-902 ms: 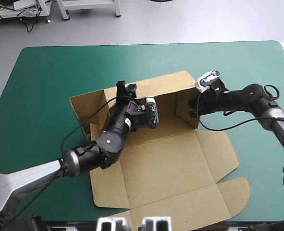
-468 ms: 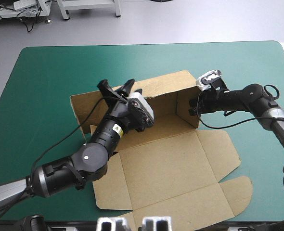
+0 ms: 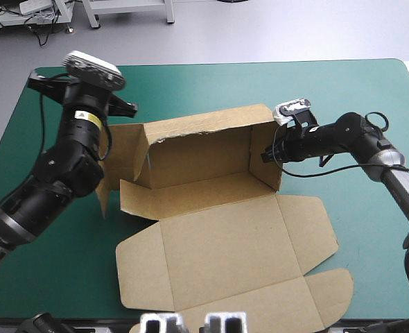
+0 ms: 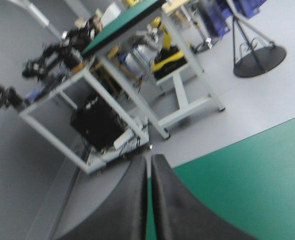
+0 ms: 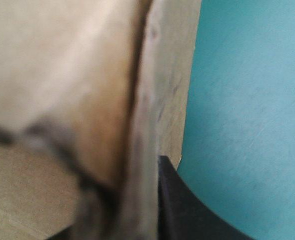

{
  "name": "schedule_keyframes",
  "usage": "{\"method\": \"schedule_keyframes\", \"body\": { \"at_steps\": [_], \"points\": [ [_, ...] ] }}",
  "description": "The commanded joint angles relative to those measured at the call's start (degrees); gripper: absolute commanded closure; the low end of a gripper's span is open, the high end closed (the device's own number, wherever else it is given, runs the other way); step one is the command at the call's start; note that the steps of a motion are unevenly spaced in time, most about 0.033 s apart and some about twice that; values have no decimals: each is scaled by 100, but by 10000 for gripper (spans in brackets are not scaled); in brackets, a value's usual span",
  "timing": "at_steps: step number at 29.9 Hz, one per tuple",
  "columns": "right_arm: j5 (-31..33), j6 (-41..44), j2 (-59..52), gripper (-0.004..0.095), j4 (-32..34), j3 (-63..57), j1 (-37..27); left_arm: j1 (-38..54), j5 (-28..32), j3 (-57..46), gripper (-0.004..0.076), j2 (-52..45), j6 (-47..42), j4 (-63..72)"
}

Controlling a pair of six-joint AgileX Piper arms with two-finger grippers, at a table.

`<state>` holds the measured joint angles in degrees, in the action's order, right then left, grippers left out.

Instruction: Fold the box

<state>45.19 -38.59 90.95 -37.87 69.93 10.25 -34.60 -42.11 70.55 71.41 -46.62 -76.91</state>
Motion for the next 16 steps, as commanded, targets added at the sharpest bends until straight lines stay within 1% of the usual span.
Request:
{"method": "schedule_keyframes", "body": {
  "at_steps": [1,3,6,8,11,14,16],
  "points": [
    [951,1054,-328,911,163,634,64,868,47,331,712,-163,489,959],
    [1590,1254,-328,911,193,863,64,1438,47,337,712,-163,875,1799],
    [2122,1484,-328,911,452,1113,64,2198,47,337,712,-163,1543,3061],
    [2222,1719,-328,911,786,1202,64,2739,-6,337,712,-163,2097,3912],
    [2289,1981,-238,912,1292,1234,64,3237,-193,337,712,-163,2757,4972],
    [2309,1801,41,912,1495,1234,64,3584,-398,337,712,-163,3524,5919],
    [2161,1561,276,912,1498,1234,64,3659,-480,337,712,-153,3865,6248]
  ]
}}
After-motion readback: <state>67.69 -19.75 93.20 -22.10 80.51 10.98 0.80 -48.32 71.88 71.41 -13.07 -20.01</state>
